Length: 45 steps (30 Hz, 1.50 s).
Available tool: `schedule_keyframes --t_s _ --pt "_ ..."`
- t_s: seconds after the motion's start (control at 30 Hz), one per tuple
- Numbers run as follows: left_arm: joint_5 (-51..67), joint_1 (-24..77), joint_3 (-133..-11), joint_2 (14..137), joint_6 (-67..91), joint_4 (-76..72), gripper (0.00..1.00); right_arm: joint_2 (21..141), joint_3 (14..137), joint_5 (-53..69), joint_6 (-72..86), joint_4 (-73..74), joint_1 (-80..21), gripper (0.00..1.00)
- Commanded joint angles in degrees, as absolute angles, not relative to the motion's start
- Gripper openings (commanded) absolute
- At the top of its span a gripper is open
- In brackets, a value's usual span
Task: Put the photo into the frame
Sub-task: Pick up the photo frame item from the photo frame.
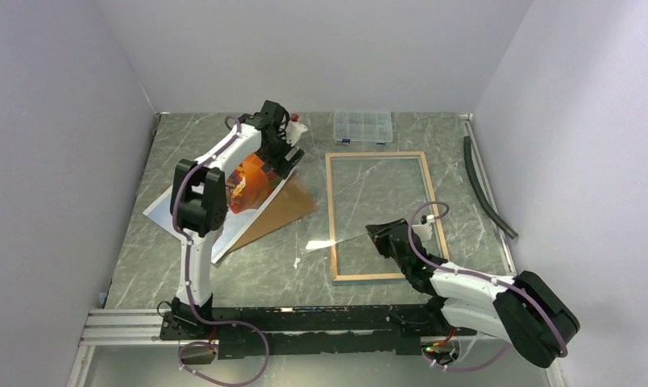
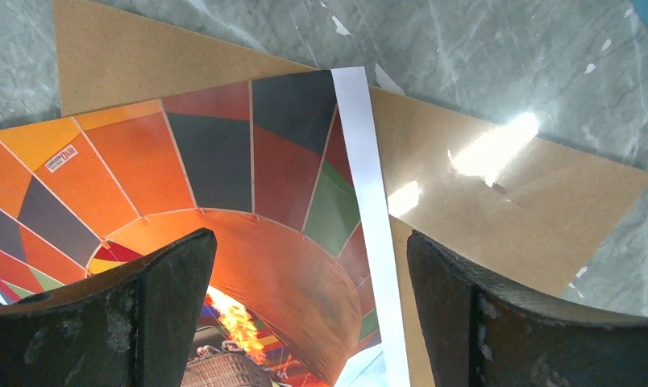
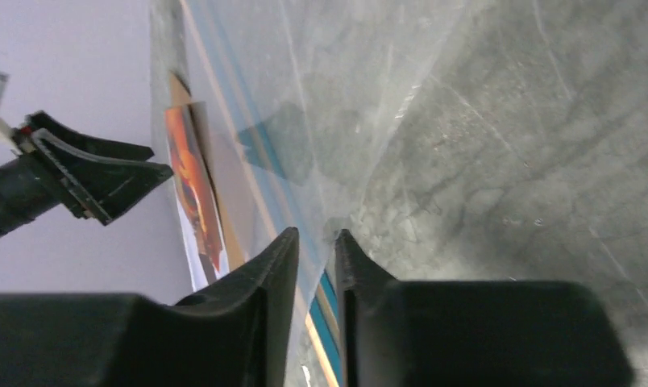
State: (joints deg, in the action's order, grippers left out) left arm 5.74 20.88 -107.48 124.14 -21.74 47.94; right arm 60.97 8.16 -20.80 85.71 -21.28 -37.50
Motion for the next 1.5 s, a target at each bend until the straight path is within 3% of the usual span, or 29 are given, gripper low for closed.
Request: schedule_keyframes --t_s 0.0,0.17,0.4,0.73,0.93,1.2,1.47 --pt "6.07 20.89 -106.87 120.96 -20.62 48.14 0.94 58.62 7.75 -23.91 82.89 -28.15 -37.66 0.23" --pt "6.02 20.86 -105.90 119.22 -21.24 49.73 0.94 55.86 7.77 -23.09 79.47 -29.24 -37.62 0.14" --pt "6.23 20.49 -105.87 115.75 -21.16 51.32 0.94 45.88 18.18 -25.53 68.76 -8.70 -37.62 0.00" --pt "6.99 20.48 -111.07 114.13 -21.80 56.41 0.94 37.96 30.65 -15.71 54.31 9.84 -37.56 0.00" --pt "5.44 20.39 -110.70 114.61 -21.03 55.88 0.94 40.87 48.45 -10.58 41.96 30.44 -36.74 0.00" --pt "7.80 20.60 -111.49 117.19 -11.29 54.42 0.94 48.41 72.15 -15.80 34.76 50.71 -35.79 0.00" --pt "10.75 29.97 -112.21 122.10 -7.89 53.56 0.94 51.69 82.22 -22.13 33.74 57.32 -35.25 0.00"
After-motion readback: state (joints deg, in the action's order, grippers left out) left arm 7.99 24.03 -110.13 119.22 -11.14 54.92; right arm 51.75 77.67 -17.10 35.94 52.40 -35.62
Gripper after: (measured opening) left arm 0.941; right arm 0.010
